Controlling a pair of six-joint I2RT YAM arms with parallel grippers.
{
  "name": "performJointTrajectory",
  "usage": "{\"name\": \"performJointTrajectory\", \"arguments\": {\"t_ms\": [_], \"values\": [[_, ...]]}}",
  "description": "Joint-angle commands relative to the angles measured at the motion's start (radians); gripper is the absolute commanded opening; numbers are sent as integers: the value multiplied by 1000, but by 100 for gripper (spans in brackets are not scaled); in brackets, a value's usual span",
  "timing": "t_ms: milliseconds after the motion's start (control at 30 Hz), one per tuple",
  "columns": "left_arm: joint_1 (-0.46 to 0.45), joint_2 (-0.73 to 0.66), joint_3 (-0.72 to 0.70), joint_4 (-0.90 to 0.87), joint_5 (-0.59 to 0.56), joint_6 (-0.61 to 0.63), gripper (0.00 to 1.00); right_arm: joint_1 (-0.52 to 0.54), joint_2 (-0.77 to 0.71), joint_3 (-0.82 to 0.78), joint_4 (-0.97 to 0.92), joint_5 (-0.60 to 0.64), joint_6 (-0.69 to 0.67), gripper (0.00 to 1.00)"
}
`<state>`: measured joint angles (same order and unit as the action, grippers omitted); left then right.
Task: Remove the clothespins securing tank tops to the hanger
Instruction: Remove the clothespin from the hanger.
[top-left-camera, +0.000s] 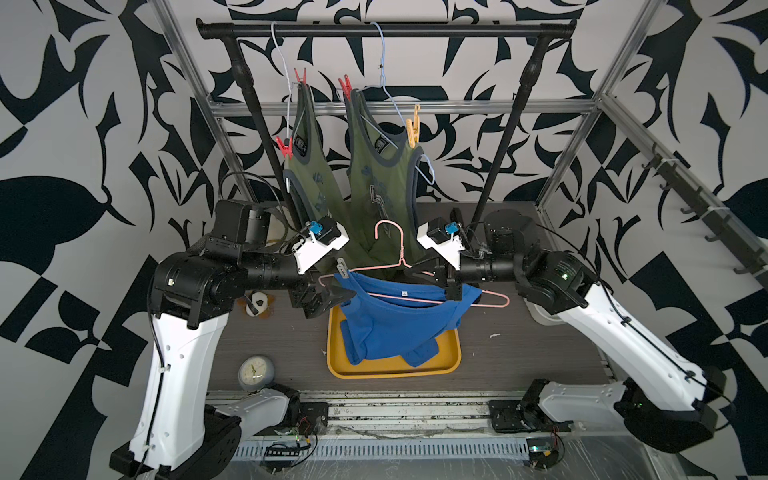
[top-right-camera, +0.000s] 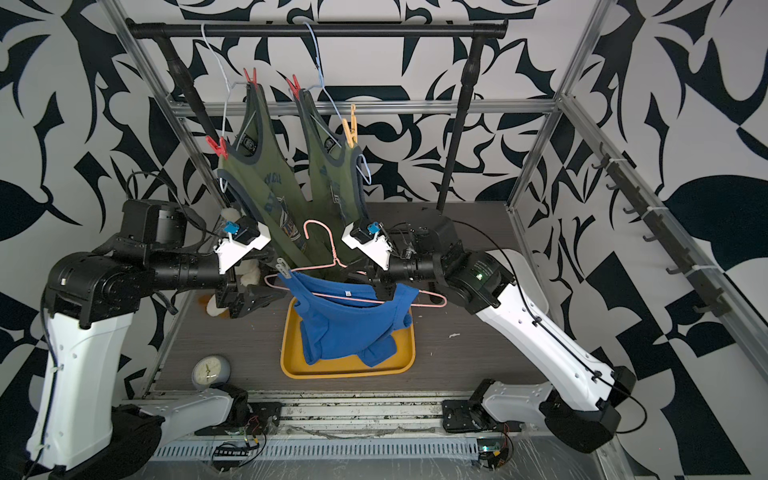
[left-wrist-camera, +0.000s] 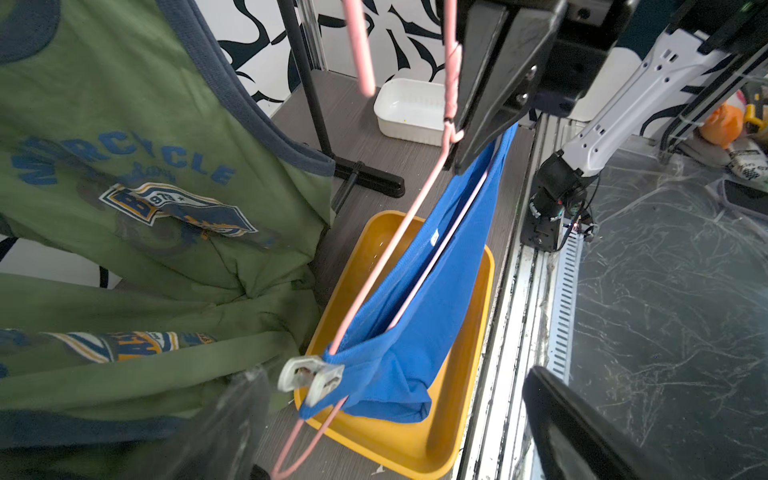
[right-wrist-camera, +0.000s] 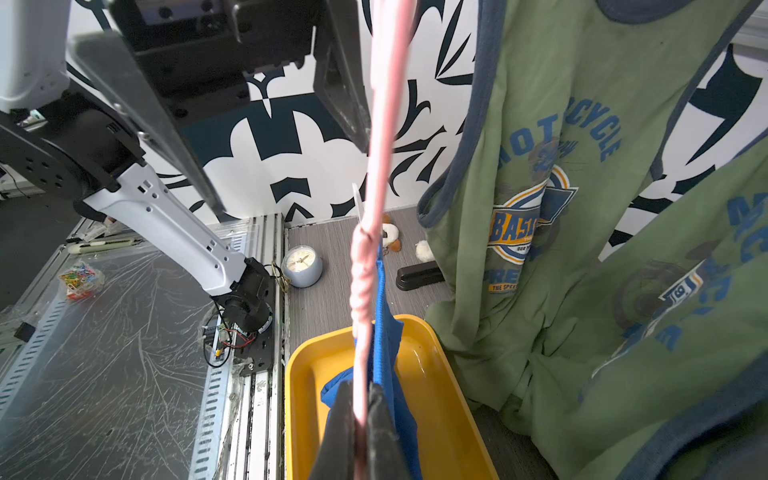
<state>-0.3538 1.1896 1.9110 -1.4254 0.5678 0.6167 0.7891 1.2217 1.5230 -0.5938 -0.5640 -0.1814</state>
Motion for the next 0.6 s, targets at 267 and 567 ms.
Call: {"name": "performJointTrajectory", "arguments": {"t_ms": [267, 567], "values": [[-3, 54, -4, -18, -35, 87, 94, -1, -45, 70, -27, -22, -32, 0], [-2, 76, 8, -32, 8, 106, 86, -1, -48, 78, -49, -29, -43, 0]]}}
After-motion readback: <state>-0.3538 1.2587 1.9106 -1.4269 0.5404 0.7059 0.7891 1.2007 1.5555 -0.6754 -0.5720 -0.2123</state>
